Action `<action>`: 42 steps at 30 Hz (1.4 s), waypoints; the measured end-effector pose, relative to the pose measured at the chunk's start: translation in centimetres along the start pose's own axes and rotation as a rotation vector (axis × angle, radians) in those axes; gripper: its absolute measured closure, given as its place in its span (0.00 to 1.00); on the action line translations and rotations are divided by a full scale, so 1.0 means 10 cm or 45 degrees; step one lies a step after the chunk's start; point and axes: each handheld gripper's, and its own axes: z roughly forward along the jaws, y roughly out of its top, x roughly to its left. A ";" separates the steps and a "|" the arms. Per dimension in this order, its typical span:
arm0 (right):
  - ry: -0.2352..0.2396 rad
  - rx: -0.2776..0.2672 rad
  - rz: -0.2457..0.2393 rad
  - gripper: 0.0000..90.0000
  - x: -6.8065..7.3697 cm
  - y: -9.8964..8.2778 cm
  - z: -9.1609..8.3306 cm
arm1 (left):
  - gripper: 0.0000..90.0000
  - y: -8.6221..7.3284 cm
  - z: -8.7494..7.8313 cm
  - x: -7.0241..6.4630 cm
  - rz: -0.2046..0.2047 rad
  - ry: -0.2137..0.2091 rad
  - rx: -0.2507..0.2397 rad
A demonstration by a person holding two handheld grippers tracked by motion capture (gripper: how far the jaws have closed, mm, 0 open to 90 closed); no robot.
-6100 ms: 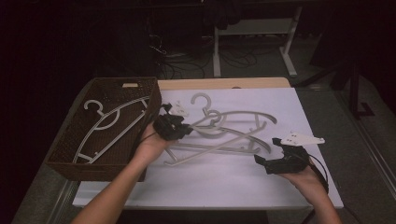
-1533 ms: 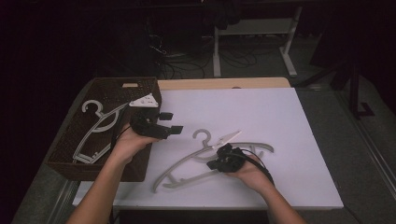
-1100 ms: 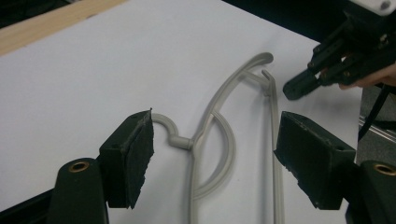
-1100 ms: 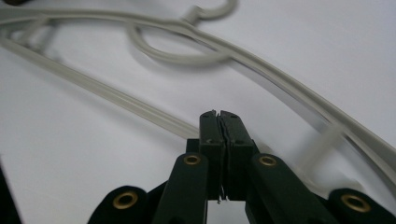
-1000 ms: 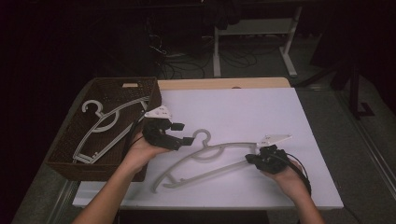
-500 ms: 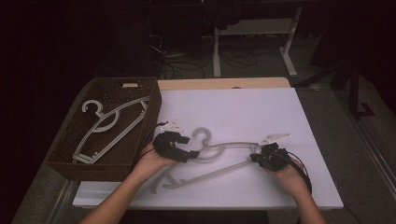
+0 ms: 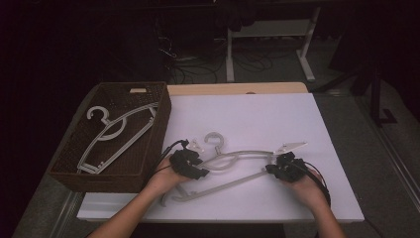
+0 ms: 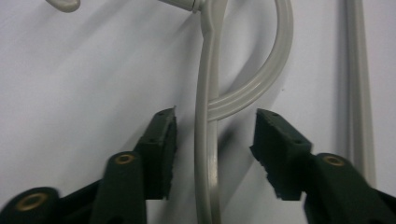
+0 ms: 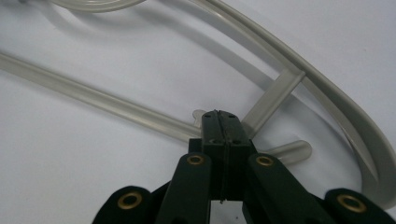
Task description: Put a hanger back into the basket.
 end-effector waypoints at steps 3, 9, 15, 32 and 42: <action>0.002 0.000 0.002 0.99 0.00 0.00 0.00 | 0.68 0.00 0.00 0.00 0.001 0.002 -0.005; 0.004 -0.002 0.002 0.99 -0.01 0.00 0.00 | 0.82 0.01 0.00 -0.02 0.038 0.027 0.003; 0.003 -0.010 -0.003 0.99 -0.01 0.00 -0.02 | 0.90 0.01 -0.01 -0.01 0.030 0.052 0.017; 0.110 -0.298 0.025 0.62 0.10 0.07 -0.42 | 0.90 0.33 -0.65 0.15 -0.123 0.140 -0.132; 0.120 -0.349 0.029 0.50 0.06 0.08 -0.47 | 0.90 0.65 -1.54 0.32 -0.111 0.226 -0.247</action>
